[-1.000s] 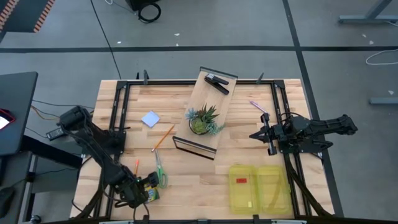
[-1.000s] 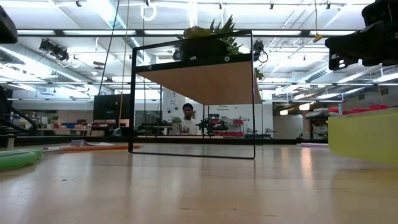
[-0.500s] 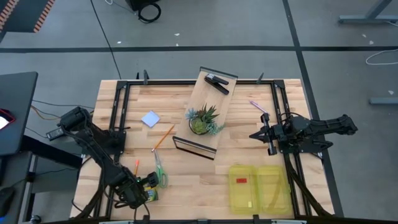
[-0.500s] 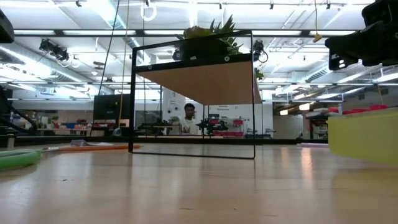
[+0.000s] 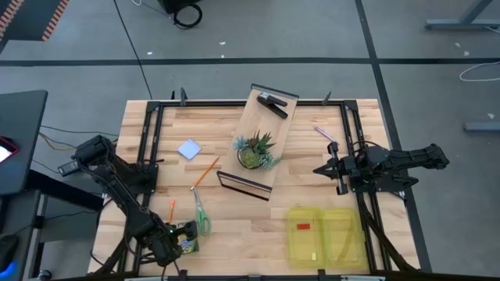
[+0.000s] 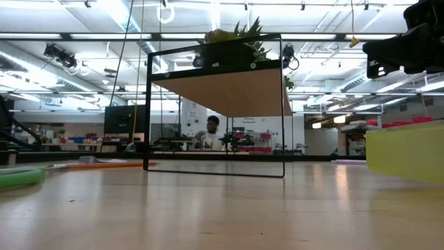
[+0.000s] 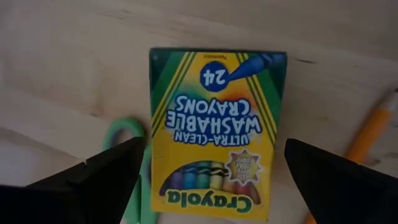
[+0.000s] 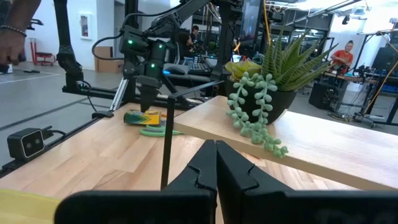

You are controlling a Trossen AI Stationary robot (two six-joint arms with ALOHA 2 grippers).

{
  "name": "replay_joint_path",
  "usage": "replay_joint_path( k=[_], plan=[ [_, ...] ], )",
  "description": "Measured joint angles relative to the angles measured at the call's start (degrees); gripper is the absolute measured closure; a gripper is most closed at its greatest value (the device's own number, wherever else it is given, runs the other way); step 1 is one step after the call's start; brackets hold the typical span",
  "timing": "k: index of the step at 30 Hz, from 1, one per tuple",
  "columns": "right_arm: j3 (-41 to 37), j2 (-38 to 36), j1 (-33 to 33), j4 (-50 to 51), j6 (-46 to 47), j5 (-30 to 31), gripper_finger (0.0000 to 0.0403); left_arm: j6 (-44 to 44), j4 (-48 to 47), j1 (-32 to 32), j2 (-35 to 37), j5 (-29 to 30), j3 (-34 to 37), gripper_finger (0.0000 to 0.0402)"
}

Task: Pack school essentials
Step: Put the yellow crayon box into the yellow supply box

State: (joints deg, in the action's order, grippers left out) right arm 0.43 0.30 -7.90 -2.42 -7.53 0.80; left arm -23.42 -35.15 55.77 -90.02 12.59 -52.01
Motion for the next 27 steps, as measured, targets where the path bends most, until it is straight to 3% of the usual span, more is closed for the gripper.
replay_joint_path(
  k=[27],
  plan=[
    [0.00, 0.00, 0.00, 0.00, 0.00, 0.00, 0.0395, -1.91, 1.82, -1.73, -6.15, -3.20, -0.17, 0.0008]
  ],
)
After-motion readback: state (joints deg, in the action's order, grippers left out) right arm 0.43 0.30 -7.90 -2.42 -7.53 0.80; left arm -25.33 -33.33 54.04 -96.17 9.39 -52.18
